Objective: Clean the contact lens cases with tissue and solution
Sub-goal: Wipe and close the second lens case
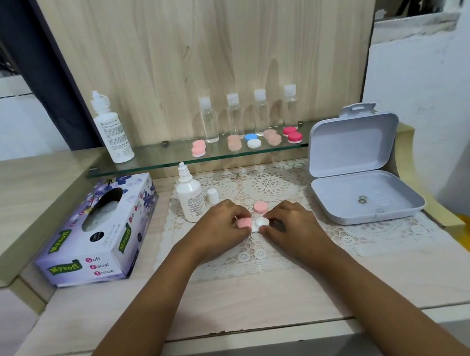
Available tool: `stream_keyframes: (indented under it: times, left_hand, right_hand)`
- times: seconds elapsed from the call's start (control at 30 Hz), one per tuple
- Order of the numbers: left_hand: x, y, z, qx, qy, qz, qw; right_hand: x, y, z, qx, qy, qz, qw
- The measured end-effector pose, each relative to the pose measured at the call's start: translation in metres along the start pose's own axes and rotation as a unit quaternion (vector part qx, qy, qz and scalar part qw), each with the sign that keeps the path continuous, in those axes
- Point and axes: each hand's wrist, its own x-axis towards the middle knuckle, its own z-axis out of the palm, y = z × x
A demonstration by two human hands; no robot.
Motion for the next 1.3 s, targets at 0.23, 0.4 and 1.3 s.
stream_keyframes:
  times: [0.23, 0.4, 1.3]
  left_hand:
    - [-0.003, -0.001, 0.006, -0.029, -0.002, 0.032, 0.999]
    - [-0.006, -0.003, 0.012, -0.076, 0.040, 0.003, 0.996]
    - [-0.008, -0.011, 0.029, -0.002, 0.125, -0.007, 0.992]
  right_hand:
    - [0.000, 0.001, 0.001, 0.005, 0.005, 0.005, 1.000]
    - [0.000, 0.001, 0.001, 0.011, 0.005, 0.005, 1.000]
    - [0.002, 0.003, 0.002, -0.005, -0.003, 0.002, 1.000]
